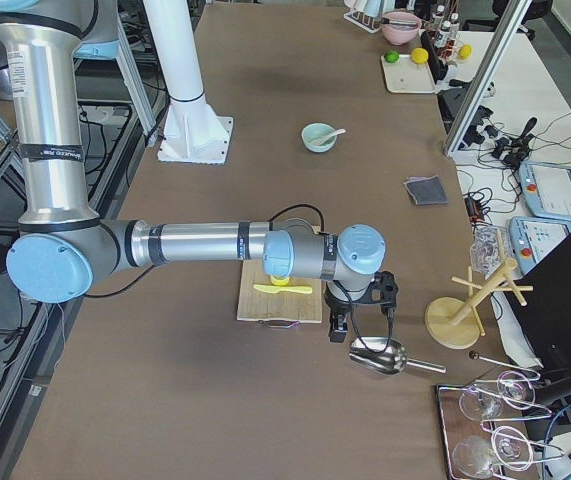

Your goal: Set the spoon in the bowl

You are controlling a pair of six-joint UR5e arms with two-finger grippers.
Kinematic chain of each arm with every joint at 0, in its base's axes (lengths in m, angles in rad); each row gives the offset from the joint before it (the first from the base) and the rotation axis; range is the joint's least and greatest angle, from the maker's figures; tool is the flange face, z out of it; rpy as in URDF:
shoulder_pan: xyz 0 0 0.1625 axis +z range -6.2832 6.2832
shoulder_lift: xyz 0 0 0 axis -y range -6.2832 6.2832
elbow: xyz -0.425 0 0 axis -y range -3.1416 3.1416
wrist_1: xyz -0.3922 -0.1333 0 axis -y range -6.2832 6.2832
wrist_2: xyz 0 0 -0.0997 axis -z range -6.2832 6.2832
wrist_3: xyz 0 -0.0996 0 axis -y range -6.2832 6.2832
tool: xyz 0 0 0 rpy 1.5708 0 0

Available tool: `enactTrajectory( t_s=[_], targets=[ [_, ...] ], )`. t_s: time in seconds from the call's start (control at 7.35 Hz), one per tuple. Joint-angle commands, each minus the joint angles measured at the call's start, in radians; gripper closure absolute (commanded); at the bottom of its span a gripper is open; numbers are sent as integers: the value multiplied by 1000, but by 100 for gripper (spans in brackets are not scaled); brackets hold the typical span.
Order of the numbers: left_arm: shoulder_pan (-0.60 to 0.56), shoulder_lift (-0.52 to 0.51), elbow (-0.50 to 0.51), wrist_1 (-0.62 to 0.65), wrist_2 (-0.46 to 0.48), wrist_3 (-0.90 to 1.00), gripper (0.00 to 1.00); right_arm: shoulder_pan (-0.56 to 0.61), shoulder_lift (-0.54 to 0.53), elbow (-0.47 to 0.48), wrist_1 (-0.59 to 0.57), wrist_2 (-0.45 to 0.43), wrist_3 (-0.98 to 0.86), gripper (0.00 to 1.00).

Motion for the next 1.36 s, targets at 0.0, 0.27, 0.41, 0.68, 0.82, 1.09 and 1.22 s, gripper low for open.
enactTrajectory(
  t_s=[0.0, 0.27, 0.41, 0.68, 0.82, 1.09, 1.22],
  targets=[
    [-9, 3, 0, 0, 0, 1, 2, -5, 1, 1, 0, 0, 0, 0],
    [-9, -1, 0, 3, 0, 1, 2, -11, 1, 1, 0, 0, 2, 0],
    [-9, -3, 0, 2, 0, 1, 2, -16, 1, 1, 0, 0, 2, 0],
    [-10, -7, 0, 0, 0, -1, 2, -16, 3, 2, 0, 0, 2, 0],
    [-10, -11, 0, 0, 0, -1, 2, -16, 4, 2, 2, 0, 2, 0],
    [-10, -12, -2, 0, 0, -1, 2, -16, 6, 2, 0, 2, 4, 0],
    [-10, -12, -2, 0, 0, -1, 2, -16, 4, 1, 0, 2, 4, 0]
  ],
)
